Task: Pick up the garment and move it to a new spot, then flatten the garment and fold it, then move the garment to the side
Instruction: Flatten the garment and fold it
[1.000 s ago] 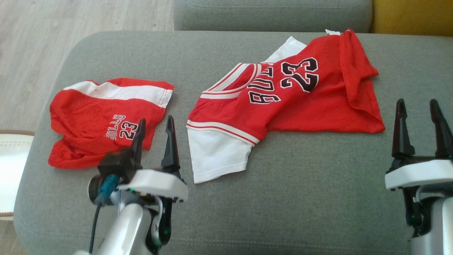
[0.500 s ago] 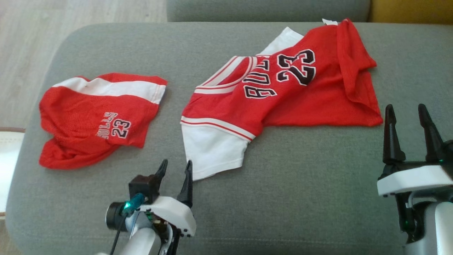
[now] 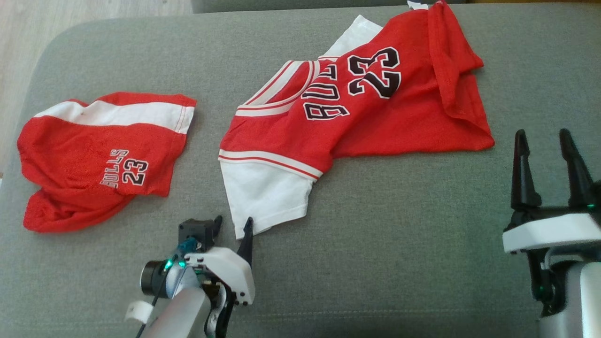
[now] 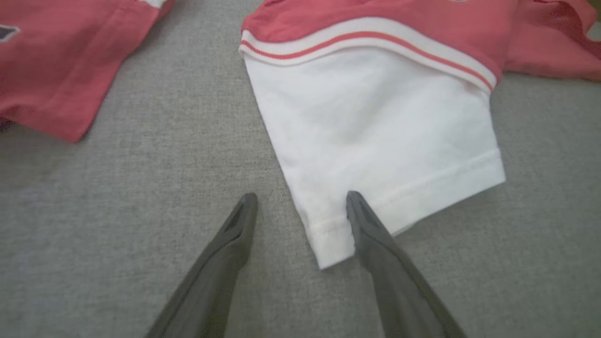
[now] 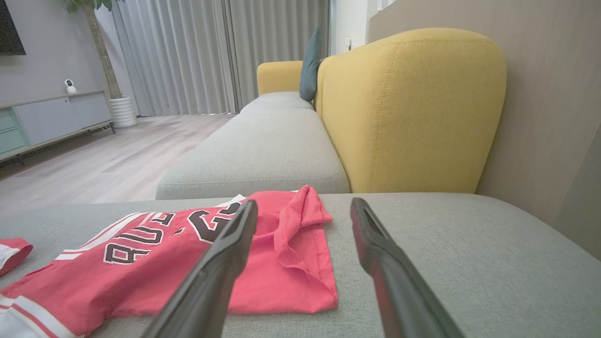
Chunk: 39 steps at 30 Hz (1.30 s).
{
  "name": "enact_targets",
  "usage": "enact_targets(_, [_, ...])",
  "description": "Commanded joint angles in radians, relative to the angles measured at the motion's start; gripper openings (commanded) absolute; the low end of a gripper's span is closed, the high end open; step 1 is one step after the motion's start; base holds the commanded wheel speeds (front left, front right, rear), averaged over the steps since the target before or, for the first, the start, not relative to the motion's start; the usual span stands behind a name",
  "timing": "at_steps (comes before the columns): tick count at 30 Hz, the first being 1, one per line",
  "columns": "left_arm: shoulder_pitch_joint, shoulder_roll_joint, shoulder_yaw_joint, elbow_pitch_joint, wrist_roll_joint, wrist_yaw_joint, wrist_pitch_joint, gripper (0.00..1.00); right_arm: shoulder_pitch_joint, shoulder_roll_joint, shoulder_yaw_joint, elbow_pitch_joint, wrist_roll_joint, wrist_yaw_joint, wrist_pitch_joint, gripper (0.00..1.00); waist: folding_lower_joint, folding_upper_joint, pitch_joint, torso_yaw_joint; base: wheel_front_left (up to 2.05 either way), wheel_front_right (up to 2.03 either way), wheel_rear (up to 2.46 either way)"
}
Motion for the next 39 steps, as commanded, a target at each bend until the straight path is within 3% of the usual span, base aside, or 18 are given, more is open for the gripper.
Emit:
enact_targets(1, [-0.035, 0.009, 0.019, -0.006, -0.013, 0.001, 0.005, 1.0, -0.037, -0.005, 0.019, -0.042, -0.007, -0.001, -0.006, 1.0, 0.0, 0.0, 0.001, -0.002, 0.0, 0.0, 0.0])
enact_targets(2, [-0.04, 0.009, 0.013, 0.002, -0.02, -0.006, 0.008, 1.0, -0.039, -0.005, 0.017, -0.042, -0.008, -0.001, -0.006, 1.0, 0.0, 0.0, 0.002, -0.002, 0.0, 0.0, 0.0])
enact_targets(4, [-0.048, 0.009, 0.0, 0.013, -0.036, -0.019, 0.008, 0.0, -0.041, -0.005, 0.013, -0.042, -0.011, -0.001, -0.004, 1.0, 0.0, 0.0, 0.002, -0.003, 0.0, 0.0, 0.0])
enact_targets(8, [-0.058, 0.009, -0.024, 0.016, -0.072, -0.045, -0.006, 0.0, -0.048, -0.005, -0.006, -0.038, -0.019, -0.001, -0.001, 1.0, 0.0, 0.0, 0.001, 0.001, 0.0, 0.0, 0.0])
enact_targets(12, [-0.082, 0.009, -0.002, -0.053, -0.109, -0.024, -0.063, 0.0, -0.058, -0.005, -0.048, -0.021, -0.025, -0.001, 0.004, 1.0, 0.0, 0.0, 0.0, 0.02, 0.0, 0.0, 0.0])
enact_targets(17, [-0.08, 0.009, 0.076, -0.257, -0.08, 0.005, -0.076, 0.0, -0.069, -0.005, -0.079, 0.028, 0.006, -0.001, 0.027, 1.0, 0.0, 0.0, 0.001, 0.049, 0.0, 0.0, 0.0])
enact_targets(24, [-0.014, 0.009, 0.152, -0.506, -0.027, 0.005, -0.077, 0.0, -0.107, -0.005, -0.088, 0.129, 0.024, -0.001, 0.063, 1.0, 0.0, 0.0, 0.016, 0.074, 0.0, 0.0, 0.0])
enact_targets(31, [0.001, 0.009, 0.151, -0.562, -0.012, -0.001, -0.077, 0.0, -0.195, -0.005, -0.112, 0.281, 0.041, -0.001, 0.128, 1.0, 0.0, 0.0, 0.042, 0.082, 0.0, 0.0, 0.0])
enact_targets(39, [-0.014, 0.009, 0.128, -0.576, -0.01, -0.009, -0.077, 0.0, -0.322, -0.005, -0.181, 0.494, -0.036, -0.001, 0.18, 1.0, 0.0, 0.0, 0.081, 0.107, 0.0, 0.0, 0.0])
